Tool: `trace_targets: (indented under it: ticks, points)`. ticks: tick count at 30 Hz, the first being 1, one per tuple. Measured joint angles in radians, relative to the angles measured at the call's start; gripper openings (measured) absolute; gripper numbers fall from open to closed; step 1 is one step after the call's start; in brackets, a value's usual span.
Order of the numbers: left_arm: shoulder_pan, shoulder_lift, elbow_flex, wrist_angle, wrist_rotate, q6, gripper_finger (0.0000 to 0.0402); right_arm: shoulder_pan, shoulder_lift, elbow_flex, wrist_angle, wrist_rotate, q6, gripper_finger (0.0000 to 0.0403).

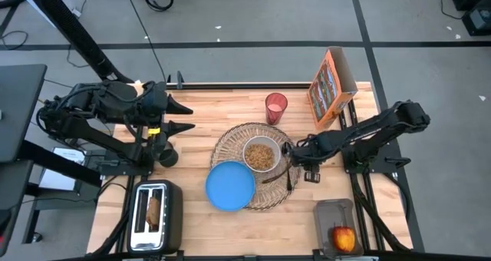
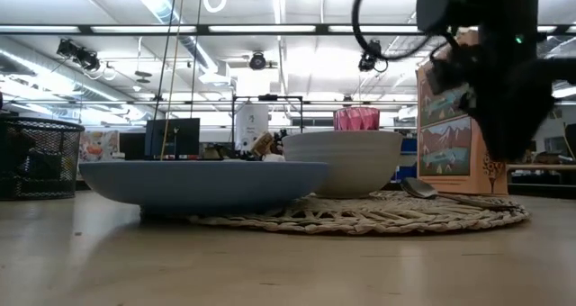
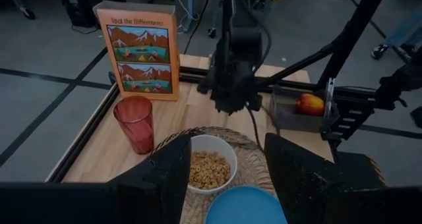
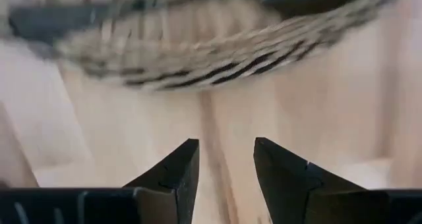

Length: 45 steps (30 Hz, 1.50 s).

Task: Arrange a breakfast setting
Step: Adjust the gray table mat, then put the apple on the tray above the blue plate

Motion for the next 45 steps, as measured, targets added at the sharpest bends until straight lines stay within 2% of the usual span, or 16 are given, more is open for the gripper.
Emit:
trace_targets:
  ticks: [6, 13, 26, 31, 37, 45]
  points:
    - [-0.011, 0.0, 0.0, 0.033, 0.001, -0.018, 0.0199, -0.013, 0.08, -0.048, 0.106, -0.032, -0.092, 0.0152]
    - [-0.011, 0.0, 0.0, 0.073, 0.0, -0.019, 0.0199, -0.042, 0.173, -0.054, 0.214, -0.061, -0.125, 0.0152]
    - [-0.011, 0.0, 0.0, 0.08, 0.001, -0.018, 0.0199, -0.076, 0.16, -0.055, 0.253, -0.074, -0.141, 0.0151]
    - [-0.011, 0.0, 0.0, 0.079, 0.001, -0.024, 0.0199, -0.076, 0.146, -0.004, 0.117, -0.074, -0.149, 0.0151]
    - [-0.011, 0.0, 0.0, 0.088, 0.0, -0.023, 0.0199, -0.042, 0.04, 0.177, -0.144, -0.04, -0.159, 0.0151]
    - [-0.01, 0.0, 0.0, 0.185, -0.001, -0.083, 0.0199, 0.162, -0.096, 0.441, -0.289, -0.025, -0.061, 0.0151]
